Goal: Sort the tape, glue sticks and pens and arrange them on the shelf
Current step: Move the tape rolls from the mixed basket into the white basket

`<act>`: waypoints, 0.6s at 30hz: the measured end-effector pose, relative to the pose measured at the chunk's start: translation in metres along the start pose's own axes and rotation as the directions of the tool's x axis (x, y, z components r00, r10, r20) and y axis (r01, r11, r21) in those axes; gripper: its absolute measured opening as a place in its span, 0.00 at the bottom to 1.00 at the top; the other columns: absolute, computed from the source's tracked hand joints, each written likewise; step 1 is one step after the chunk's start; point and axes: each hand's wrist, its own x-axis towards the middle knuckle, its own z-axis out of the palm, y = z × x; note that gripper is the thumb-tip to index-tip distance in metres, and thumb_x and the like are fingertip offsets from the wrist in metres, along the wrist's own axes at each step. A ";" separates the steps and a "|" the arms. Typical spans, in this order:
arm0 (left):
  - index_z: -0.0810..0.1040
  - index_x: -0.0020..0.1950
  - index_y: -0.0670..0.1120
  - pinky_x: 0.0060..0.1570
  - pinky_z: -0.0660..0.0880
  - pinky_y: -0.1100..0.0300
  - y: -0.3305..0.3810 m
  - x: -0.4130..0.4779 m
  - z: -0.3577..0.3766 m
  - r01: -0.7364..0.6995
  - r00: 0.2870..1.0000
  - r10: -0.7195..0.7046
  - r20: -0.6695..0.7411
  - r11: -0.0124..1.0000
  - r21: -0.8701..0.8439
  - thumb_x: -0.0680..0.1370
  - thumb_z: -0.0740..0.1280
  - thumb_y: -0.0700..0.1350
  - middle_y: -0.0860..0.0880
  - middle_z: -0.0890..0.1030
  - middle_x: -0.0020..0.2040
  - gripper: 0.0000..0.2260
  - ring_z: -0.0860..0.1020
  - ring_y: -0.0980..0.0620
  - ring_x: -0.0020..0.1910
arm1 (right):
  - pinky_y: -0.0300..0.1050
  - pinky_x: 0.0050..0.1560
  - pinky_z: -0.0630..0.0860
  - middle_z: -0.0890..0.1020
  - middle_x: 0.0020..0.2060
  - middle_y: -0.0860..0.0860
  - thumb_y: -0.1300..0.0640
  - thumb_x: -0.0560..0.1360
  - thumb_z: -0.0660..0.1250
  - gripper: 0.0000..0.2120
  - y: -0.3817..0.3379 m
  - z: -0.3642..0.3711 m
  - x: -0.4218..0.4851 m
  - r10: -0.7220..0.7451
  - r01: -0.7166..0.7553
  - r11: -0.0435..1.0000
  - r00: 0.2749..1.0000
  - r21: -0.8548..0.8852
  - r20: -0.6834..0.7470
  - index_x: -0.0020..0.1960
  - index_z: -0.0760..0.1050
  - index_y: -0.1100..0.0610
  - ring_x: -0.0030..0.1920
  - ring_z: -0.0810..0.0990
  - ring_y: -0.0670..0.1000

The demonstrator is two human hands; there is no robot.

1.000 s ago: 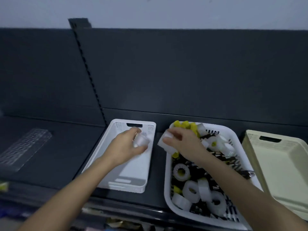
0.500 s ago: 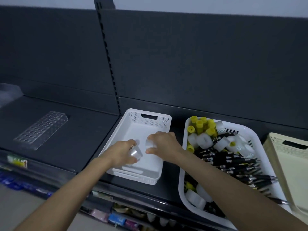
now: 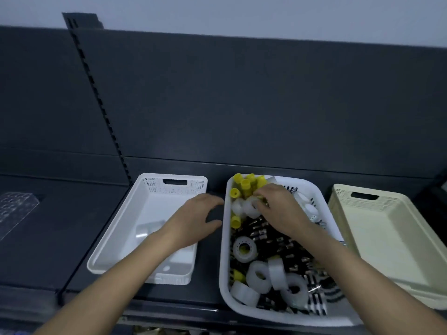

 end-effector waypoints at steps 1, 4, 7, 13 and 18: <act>0.72 0.69 0.49 0.51 0.62 0.71 0.008 0.007 0.004 -0.041 0.999 0.041 0.009 0.999 0.004 0.76 0.68 0.46 0.53 0.75 0.60 0.21 0.72 0.56 0.57 | 0.54 0.44 0.72 0.78 0.39 0.55 0.59 0.74 0.62 0.08 0.012 -0.004 -0.004 0.046 -0.047 0.999 0.999 -0.018 -0.021 0.41 0.75 0.63 0.44 0.75 0.56; 0.71 0.69 0.47 0.51 0.63 0.69 0.027 0.028 0.019 -0.102 0.994 0.103 0.042 0.994 -0.030 0.77 0.68 0.47 0.49 0.75 0.61 0.21 0.71 0.55 0.59 | 0.55 0.46 0.74 0.78 0.41 0.54 0.56 0.74 0.61 0.08 0.043 -0.008 -0.013 0.160 -0.161 0.985 0.987 -0.061 -0.023 0.45 0.76 0.60 0.45 0.76 0.57; 0.70 0.68 0.45 0.55 0.69 0.60 0.040 0.048 0.036 -0.059 0.990 0.057 0.125 0.998 0.006 0.77 0.67 0.50 0.48 0.73 0.63 0.21 0.70 0.50 0.62 | 0.51 0.56 0.72 0.79 0.53 0.56 0.47 0.75 0.64 0.18 0.063 -0.005 -0.017 0.226 -0.226 0.974 0.974 -0.013 0.021 0.61 0.75 0.56 0.57 0.74 0.55; 0.70 0.62 0.45 0.43 0.69 0.56 0.051 0.073 0.062 -0.015 0.985 -0.016 0.172 0.984 0.178 0.75 0.68 0.52 0.45 0.73 0.58 0.20 0.72 0.46 0.57 | 0.53 0.56 0.71 0.75 0.57 0.55 0.34 0.70 0.64 0.31 0.077 0.006 -0.023 0.189 -0.189 0.982 0.977 -0.007 0.099 0.65 0.70 0.54 0.57 0.73 0.57; 0.74 0.51 0.42 0.38 0.67 0.57 0.054 0.079 0.065 0.039 0.996 -0.048 0.070 0.991 0.128 0.72 0.66 0.42 0.46 0.75 0.48 0.10 0.74 0.44 0.50 | 0.53 0.52 0.74 0.74 0.55 0.54 0.39 0.71 0.65 0.24 0.078 0.008 -0.023 0.145 -0.146 0.989 0.987 0.010 0.067 0.61 0.72 0.52 0.54 0.73 0.56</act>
